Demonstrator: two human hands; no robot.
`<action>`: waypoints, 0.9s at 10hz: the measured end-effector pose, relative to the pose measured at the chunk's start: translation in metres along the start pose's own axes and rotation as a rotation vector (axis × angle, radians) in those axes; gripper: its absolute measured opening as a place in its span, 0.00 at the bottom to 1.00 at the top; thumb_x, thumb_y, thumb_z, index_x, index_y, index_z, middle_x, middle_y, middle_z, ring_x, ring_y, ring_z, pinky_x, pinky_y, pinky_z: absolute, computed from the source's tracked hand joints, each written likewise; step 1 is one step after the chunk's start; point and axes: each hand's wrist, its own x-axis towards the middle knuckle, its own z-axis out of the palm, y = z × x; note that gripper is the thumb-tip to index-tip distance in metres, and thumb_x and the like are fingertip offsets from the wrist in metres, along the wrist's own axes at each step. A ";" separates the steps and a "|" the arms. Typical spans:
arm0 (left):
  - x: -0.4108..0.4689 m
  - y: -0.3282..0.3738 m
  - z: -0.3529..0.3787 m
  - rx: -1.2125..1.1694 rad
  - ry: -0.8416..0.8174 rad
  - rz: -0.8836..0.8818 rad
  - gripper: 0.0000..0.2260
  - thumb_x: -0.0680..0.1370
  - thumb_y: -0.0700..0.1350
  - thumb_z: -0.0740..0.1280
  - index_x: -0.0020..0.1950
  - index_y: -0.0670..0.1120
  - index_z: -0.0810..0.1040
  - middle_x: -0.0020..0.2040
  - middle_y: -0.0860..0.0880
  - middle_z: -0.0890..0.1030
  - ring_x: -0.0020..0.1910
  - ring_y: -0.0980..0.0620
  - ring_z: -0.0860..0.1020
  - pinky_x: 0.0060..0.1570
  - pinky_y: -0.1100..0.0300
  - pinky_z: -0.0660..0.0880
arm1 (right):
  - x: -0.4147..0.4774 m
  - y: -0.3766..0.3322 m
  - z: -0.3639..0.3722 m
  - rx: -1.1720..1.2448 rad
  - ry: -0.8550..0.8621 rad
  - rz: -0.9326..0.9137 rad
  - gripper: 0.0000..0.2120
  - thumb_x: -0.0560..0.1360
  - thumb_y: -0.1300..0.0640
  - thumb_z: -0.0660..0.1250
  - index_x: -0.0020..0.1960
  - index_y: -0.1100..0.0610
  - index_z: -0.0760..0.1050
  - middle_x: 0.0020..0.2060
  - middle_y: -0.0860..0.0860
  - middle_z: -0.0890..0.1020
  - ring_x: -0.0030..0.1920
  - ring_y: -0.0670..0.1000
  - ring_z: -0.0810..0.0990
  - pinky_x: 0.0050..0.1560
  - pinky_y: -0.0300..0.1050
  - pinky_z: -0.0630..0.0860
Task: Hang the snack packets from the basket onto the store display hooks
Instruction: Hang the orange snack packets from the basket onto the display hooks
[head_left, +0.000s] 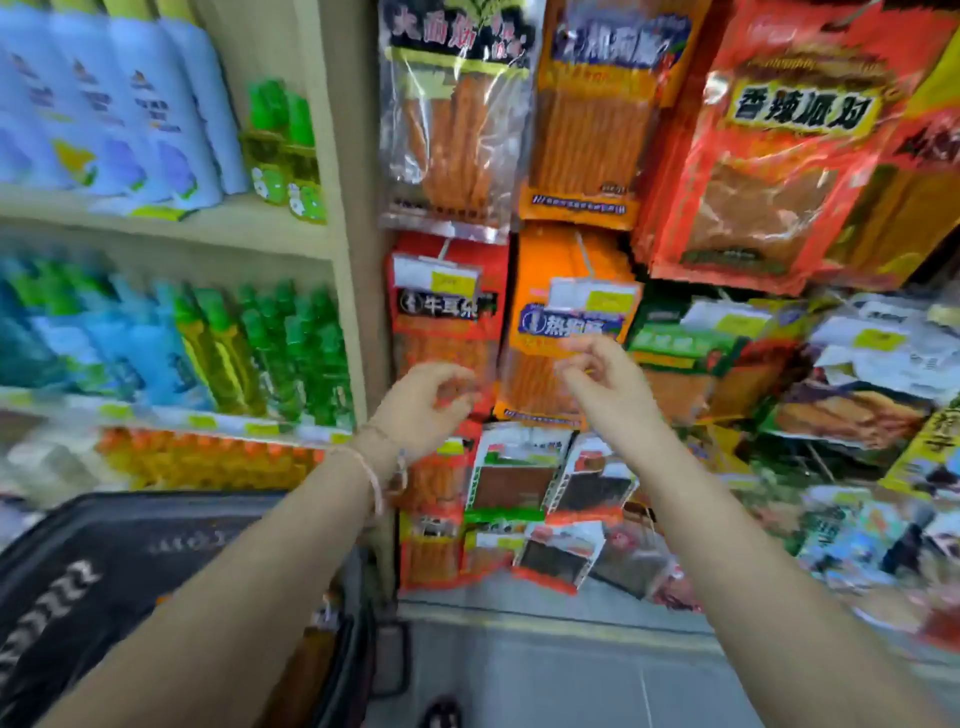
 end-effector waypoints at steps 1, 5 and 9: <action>-0.076 -0.066 0.000 0.001 -0.138 -0.274 0.11 0.75 0.39 0.66 0.54 0.34 0.78 0.44 0.39 0.79 0.46 0.44 0.77 0.47 0.59 0.74 | -0.061 0.042 0.057 0.058 -0.135 0.156 0.11 0.76 0.70 0.61 0.51 0.56 0.73 0.37 0.52 0.73 0.34 0.39 0.73 0.42 0.35 0.70; -0.259 -0.267 -0.047 0.138 -0.329 -0.982 0.16 0.78 0.43 0.63 0.65 0.42 0.74 0.63 0.41 0.76 0.60 0.42 0.75 0.57 0.58 0.71 | -0.188 0.117 0.264 -0.199 -0.708 0.591 0.21 0.78 0.60 0.63 0.69 0.60 0.66 0.65 0.57 0.72 0.63 0.54 0.74 0.51 0.30 0.64; -0.278 -0.399 -0.080 -0.055 -0.372 -1.164 0.10 0.77 0.42 0.65 0.58 0.42 0.77 0.51 0.46 0.79 0.50 0.47 0.77 0.42 0.66 0.66 | -0.173 0.180 0.449 -0.296 -0.922 0.926 0.22 0.80 0.51 0.60 0.72 0.52 0.60 0.65 0.51 0.70 0.41 0.41 0.73 0.38 0.36 0.69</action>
